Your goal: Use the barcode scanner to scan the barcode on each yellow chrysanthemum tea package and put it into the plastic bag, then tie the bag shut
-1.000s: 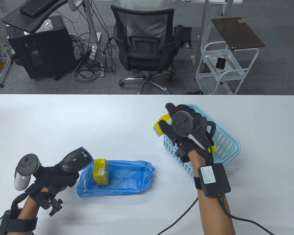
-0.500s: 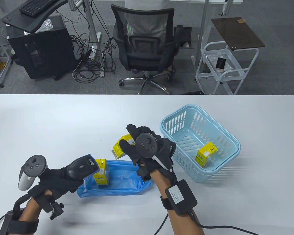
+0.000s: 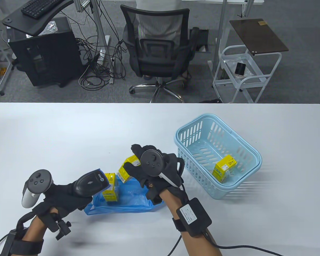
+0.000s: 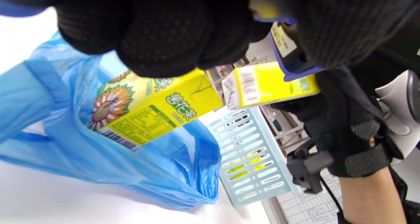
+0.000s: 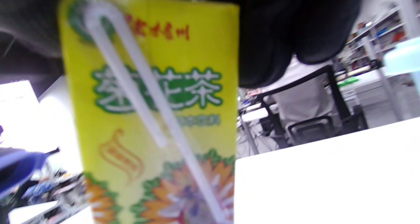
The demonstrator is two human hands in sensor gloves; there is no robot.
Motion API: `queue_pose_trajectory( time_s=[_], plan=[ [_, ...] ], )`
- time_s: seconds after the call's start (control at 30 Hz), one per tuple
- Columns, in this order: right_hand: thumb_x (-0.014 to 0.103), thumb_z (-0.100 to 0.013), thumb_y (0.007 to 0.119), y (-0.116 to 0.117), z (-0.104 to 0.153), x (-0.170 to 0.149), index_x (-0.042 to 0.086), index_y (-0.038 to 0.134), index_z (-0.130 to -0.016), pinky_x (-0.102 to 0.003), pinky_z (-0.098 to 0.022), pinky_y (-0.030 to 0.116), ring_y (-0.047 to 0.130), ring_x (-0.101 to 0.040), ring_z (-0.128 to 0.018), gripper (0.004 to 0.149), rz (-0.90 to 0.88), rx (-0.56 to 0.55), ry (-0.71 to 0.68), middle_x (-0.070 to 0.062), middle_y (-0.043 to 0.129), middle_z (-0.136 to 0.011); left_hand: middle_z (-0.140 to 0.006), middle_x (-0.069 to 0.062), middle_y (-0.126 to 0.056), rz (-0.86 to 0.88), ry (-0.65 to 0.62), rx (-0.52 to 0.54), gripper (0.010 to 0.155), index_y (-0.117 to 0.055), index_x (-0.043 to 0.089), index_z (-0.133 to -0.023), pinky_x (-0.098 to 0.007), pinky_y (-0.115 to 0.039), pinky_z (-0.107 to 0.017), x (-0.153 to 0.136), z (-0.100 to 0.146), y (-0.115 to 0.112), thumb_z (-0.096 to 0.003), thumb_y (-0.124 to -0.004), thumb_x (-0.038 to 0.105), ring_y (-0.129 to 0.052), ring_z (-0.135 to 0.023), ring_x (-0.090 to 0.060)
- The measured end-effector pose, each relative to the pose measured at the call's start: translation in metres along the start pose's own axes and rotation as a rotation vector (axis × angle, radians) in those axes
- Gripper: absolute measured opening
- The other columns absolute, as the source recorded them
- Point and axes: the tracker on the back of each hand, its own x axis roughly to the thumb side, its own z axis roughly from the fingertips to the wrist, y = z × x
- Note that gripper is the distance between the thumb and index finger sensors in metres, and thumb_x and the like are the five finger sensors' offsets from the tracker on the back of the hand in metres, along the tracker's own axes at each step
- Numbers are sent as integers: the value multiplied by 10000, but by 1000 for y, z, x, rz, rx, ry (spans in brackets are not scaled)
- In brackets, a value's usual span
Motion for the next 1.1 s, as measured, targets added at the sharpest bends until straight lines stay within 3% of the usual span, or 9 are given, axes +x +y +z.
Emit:
queue_pose_trajectory(
  time_s=[0.13, 0.2, 0.3, 0.63, 1.1],
  plan=[
    [642, -258, 879, 8, 2, 7, 247, 667, -929, -565, -619, 782, 972, -338, -711, 807, 59, 146, -120, -110, 818, -900, -621, 95, -980, 25, -4, 33, 651, -655, 288, -956, -463, -894, -405, -2, 1, 6, -409, -867, 569, -1056, -390, -214],
    [589, -258, 915, 21, 5, 12, 218, 613, -955, -586, -652, 739, 921, -374, -769, 845, 48, 280, -213, -116, 779, -941, -623, 95, -978, 30, -1, 57, 651, -654, 287, -957, -463, -893, -406, -4, 3, 10, -410, -865, 570, -1055, -392, -215],
    [535, -257, 952, 38, 7, 15, 208, 585, -966, -590, -676, 703, 879, -389, -810, 863, 33, 351, -249, -116, 756, -969, -625, 94, -977, 40, 1, 75, 651, -653, 287, -957, -465, -891, -408, -5, 5, 13, -409, -864, 570, -1055, -394, -216],
    [501, -265, 965, 82, 7, 9, 202, 607, -953, -583, -687, 687, 850, -388, -838, 832, 34, 357, -255, -94, 739, -987, -629, 94, -977, 35, 16, 82, 653, -654, 285, -956, -467, -890, -410, -6, 5, 15, -407, -863, 571, -1054, -399, -218],
    [488, -275, 963, 92, 4, 7, 204, 620, -947, -583, -693, 675, 832, -388, -850, 806, -36, 348, -253, -91, 726, -997, -630, 94, -977, 26, 38, 80, 653, -657, 284, -956, -469, -888, -413, -7, 5, 14, -406, -864, 570, -1053, -403, -222]
  ],
)
